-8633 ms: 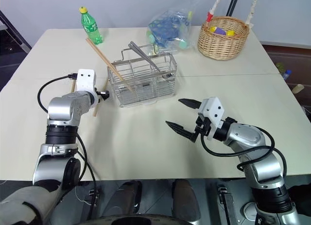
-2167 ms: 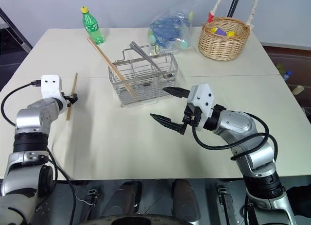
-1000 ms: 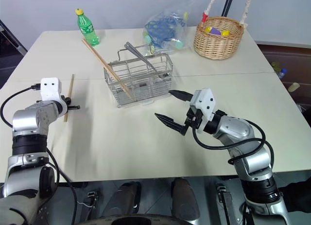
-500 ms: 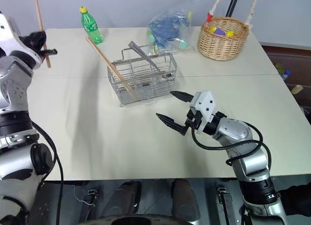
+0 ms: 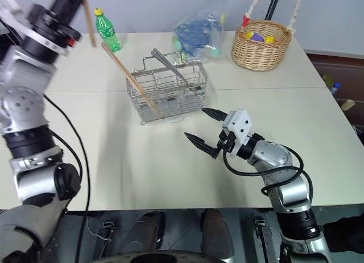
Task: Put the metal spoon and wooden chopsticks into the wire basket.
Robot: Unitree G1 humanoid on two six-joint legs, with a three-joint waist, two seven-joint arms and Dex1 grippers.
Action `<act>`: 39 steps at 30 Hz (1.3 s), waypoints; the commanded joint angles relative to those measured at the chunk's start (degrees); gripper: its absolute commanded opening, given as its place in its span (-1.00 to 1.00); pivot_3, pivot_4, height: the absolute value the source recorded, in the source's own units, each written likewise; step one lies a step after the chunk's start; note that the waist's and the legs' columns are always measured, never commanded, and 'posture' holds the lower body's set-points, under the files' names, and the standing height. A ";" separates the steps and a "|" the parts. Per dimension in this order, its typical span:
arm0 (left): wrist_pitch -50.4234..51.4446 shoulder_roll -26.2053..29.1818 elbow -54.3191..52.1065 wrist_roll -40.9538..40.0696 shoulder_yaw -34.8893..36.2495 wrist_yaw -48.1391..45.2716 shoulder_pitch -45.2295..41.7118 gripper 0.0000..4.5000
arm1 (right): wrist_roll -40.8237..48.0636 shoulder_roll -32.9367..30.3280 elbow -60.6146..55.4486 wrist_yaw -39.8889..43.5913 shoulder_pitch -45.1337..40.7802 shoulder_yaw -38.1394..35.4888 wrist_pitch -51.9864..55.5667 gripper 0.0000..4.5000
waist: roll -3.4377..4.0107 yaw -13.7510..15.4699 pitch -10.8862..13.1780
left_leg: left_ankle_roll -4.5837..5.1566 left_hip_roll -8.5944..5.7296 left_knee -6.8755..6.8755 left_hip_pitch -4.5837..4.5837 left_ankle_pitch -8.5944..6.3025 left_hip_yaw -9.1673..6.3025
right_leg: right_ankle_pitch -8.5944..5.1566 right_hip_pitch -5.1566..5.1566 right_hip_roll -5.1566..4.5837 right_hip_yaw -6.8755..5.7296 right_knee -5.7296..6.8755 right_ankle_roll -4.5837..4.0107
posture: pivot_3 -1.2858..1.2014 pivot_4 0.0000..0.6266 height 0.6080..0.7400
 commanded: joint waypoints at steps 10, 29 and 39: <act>-6.07 -5.95 0.60 2.14 -5.57 -2.29 5.40 -0.95 | 0.73 -0.15 -2.94 -1.68 -1.44 -2.27 -0.65 1.00 | 0.00 0.26 0.00 | 0.00 0.00 0.00 0.00 0.00 0.00 | 0.00 0.01 0.01 0.00 -0.01 -0.01 | 0.03 -0.52 1.00; -13.36 -9.85 1.47 8.63 -10.15 -2.71 11.07 -0.95 | 0.78 0.34 -2.93 -5.23 -3.44 -2.92 -0.28 1.00 | 0.00 0.23 0.00 | 0.01 0.00 -0.02 0.00 0.00 0.00 | 0.00 0.02 0.01 0.01 -0.06 -0.01 | 0.03 -0.52 1.00; -15.13 -10.22 0.67 10.92 -11.23 -2.08 13.60 -0.49 | 0.81 0.05 -2.31 -4.66 -3.96 -2.73 -0.19 1.00 | 0.01 0.36 0.00 | 0.01 0.00 -0.02 0.00 0.00 0.00 | 0.00 0.04 0.01 0.00 -0.07 -0.01 | 0.03 -0.52 1.00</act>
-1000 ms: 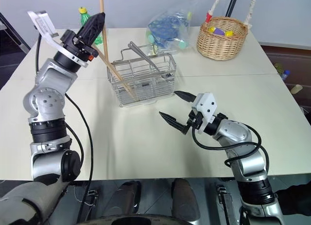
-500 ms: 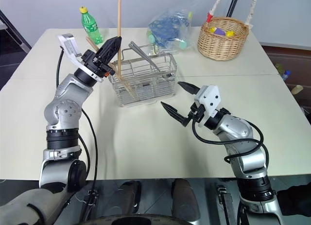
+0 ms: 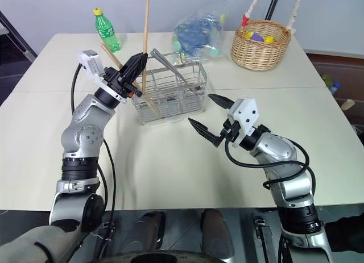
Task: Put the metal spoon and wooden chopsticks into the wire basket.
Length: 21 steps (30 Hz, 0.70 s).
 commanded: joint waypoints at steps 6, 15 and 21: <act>0.11 0.45 -2.10 -0.74 -0.14 -0.09 0.89 0.86 | 0.83 -0.17 -1.52 0.30 -0.69 -1.01 -0.13 1.00 | 0.00 0.02 0.00 | 0.00 0.00 0.01 0.00 0.00 0.00 | 0.00 0.01 0.00 0.00 -0.01 0.00 | 0.03 -0.52 1.00; 2.10 0.74 -4.51 -2.99 1.17 2.06 -0.87 0.96 | 0.51 -0.17 -1.26 0.62 -0.34 -0.79 -0.14 1.00 | 0.00 0.00 0.00 | 0.00 0.00 0.00 0.00 0.00 0.00 | 0.00 0.01 0.00 0.00 -0.01 0.00 | 0.03 -0.52 1.00; 7.44 1.79 -11.52 -9.02 3.96 7.91 -5.01 0.96 | 0.25 -0.32 -0.16 0.87 -0.83 -1.30 -0.46 1.00 | -0.02 -0.01 0.01 | 0.00 0.00 0.01 -0.02 0.00 -0.01 | 0.00 0.00 0.00 -0.01 -0.01 0.00 | 0.03 -0.52 1.00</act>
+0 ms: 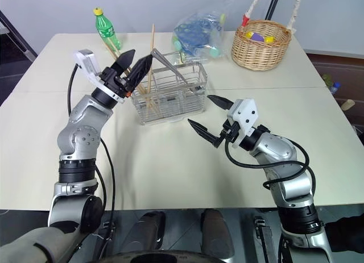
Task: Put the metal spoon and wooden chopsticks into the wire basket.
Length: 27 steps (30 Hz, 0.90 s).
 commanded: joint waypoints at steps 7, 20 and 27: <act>6.99 7.47 -13.40 -4.93 4.64 8.23 -2.68 0.96 | -1.07 0.05 3.44 -0.51 -1.10 -2.44 -3.13 1.00 | 0.03 -0.26 -0.01 | 0.00 0.00 -0.03 0.05 0.00 0.01 | 0.00 0.00 0.00 0.01 0.00 0.00 | 0.03 -0.52 1.00; 11.78 16.97 -22.68 -5.81 12.80 15.33 10.26 0.96 | -3.69 1.20 8.32 -4.46 -1.57 -4.56 -6.66 1.00 | 0.04 -0.23 0.00 | 0.00 0.00 -0.05 0.03 0.00 0.01 | -0.01 0.00 0.00 0.01 -0.01 -0.01 | 0.03 -0.52 1.00; 8.96 16.38 -23.16 -1.89 13.35 15.54 21.71 0.96 | -5.64 1.35 10.50 -5.55 -0.01 -4.75 -8.67 1.00 | 0.05 -0.12 0.00 | 0.00 0.01 -0.07 0.03 0.00 0.02 | -0.01 0.00 0.00 0.02 -0.03 -0.02 | 0.03 -0.52 1.00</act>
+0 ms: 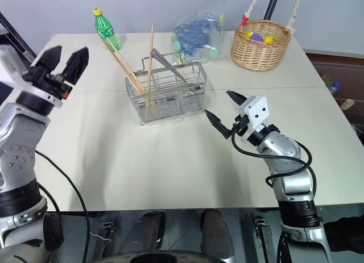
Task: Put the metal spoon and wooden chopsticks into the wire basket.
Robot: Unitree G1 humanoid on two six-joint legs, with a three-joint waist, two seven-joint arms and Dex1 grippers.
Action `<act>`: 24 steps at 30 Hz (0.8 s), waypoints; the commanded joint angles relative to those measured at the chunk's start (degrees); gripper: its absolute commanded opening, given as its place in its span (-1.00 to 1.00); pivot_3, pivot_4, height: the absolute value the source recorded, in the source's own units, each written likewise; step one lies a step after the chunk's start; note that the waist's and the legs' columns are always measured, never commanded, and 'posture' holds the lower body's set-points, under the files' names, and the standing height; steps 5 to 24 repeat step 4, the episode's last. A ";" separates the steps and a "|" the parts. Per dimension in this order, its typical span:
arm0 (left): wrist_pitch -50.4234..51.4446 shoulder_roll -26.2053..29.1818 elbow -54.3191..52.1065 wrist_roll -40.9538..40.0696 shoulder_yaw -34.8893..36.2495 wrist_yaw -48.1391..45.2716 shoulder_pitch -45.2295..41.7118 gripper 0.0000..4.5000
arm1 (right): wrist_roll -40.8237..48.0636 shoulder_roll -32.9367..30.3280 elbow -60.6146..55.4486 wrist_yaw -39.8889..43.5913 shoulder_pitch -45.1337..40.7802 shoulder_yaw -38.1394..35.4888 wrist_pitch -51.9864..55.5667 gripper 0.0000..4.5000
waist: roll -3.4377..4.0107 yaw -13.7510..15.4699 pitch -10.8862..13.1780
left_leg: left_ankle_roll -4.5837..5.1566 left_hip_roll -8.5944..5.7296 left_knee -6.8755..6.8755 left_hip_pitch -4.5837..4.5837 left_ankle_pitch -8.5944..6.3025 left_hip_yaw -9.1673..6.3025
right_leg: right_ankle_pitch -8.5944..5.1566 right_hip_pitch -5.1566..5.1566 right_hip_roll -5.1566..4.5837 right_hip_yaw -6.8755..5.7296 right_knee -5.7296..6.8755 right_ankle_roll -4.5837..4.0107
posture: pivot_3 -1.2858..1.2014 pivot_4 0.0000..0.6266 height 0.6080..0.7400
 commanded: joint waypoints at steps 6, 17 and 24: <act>-4.71 -1.51 -0.56 4.89 -0.08 -0.64 7.13 0.96 | -1.59 0.71 2.07 -1.32 1.28 -1.44 -3.50 1.00 | 0.00 0.09 0.00 | 0.00 0.00 0.00 -0.01 0.00 0.00 | 0.00 0.00 0.00 0.00 -0.02 -0.01 | 0.03 -0.52 1.00; -4.71 -1.51 -0.56 4.89 -0.08 -0.64 7.13 0.96 | -1.59 0.71 2.07 -1.32 1.28 -1.44 -3.50 1.00 | 0.00 0.09 0.00 | 0.00 0.00 0.00 -0.01 0.00 0.00 | 0.00 0.00 0.00 0.00 -0.02 -0.01 | 0.03 -0.52 1.00; -4.71 -1.51 -0.56 4.89 -0.08 -0.64 7.13 0.96 | -1.59 0.71 2.07 -1.32 1.28 -1.44 -3.50 1.00 | 0.00 0.09 0.00 | 0.00 0.00 0.00 -0.01 0.00 0.00 | 0.00 0.00 0.00 0.00 -0.02 -0.01 | 0.03 -0.52 1.00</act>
